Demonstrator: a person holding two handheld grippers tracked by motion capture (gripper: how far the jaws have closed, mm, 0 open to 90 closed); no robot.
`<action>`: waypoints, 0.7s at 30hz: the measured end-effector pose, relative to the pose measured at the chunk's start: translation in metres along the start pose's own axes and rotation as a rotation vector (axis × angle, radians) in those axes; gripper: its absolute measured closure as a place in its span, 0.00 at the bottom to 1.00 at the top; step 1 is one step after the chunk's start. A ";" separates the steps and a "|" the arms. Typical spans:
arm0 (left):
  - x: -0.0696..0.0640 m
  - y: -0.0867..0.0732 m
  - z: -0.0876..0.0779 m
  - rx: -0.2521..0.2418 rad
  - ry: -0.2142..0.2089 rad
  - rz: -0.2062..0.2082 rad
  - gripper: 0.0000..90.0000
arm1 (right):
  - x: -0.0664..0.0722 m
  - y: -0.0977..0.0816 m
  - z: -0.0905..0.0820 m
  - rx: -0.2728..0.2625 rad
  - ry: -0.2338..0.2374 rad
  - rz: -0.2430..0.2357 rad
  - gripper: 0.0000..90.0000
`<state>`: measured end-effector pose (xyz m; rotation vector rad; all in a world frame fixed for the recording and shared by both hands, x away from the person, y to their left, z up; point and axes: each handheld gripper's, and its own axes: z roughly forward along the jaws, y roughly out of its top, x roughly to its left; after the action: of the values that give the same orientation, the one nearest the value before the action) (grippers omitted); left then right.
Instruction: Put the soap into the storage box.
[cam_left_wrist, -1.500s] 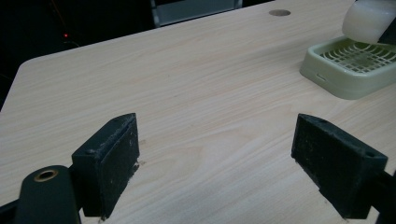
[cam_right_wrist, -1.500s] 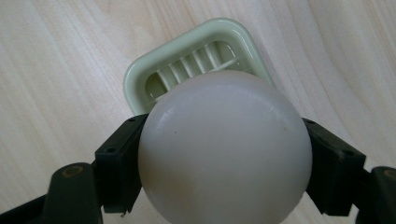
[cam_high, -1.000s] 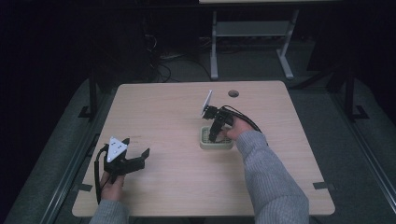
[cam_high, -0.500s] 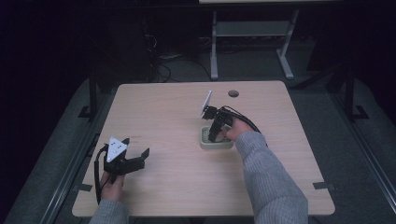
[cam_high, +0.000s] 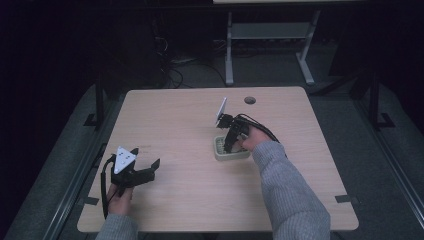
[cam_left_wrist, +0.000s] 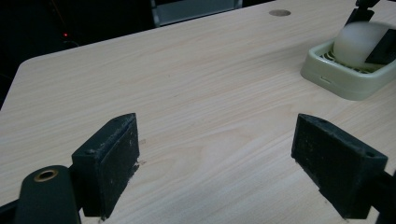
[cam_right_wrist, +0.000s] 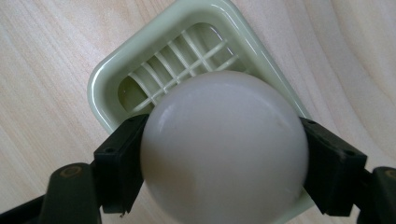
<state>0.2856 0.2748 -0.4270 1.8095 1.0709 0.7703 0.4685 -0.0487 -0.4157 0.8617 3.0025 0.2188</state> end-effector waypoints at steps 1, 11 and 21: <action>0.000 0.000 0.000 -0.002 0.000 -0.002 0.16 | 0.000 0.000 -0.001 -0.005 -0.005 0.002 0.25; -0.001 0.000 0.000 -0.001 -0.002 0.002 0.16 | -0.002 -0.008 -0.017 -0.057 0.010 0.023 0.23; -0.002 0.000 -0.001 -0.004 -0.001 -0.002 0.16 | 0.000 -0.013 -0.029 -0.084 0.014 0.026 0.22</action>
<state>0.2844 0.2734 -0.4267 1.8048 1.0694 0.7703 0.4599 -0.0635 -0.3889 0.8951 2.9723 0.3506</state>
